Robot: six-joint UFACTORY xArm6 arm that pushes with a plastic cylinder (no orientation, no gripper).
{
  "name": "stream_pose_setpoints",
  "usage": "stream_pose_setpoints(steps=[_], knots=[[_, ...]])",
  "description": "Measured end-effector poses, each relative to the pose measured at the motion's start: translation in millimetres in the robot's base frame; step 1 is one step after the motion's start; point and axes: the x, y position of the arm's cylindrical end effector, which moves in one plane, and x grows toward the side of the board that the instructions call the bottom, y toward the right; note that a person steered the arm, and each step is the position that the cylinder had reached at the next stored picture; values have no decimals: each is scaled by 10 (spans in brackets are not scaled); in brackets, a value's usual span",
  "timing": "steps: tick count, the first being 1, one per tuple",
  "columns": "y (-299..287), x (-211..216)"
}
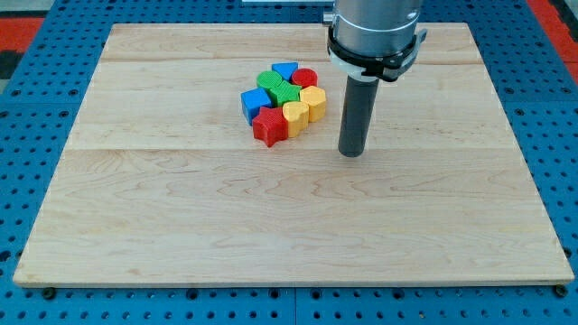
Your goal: Place the arm close to the yellow heart
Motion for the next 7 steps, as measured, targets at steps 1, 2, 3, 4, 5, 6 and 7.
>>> stream_pose_setpoints(steps=[1,2,3,4,5,6,7], knots=[[-24,0],[-25,0],[-77,0],[-435,2],[-510,2],[-510,2],[-692,2]])
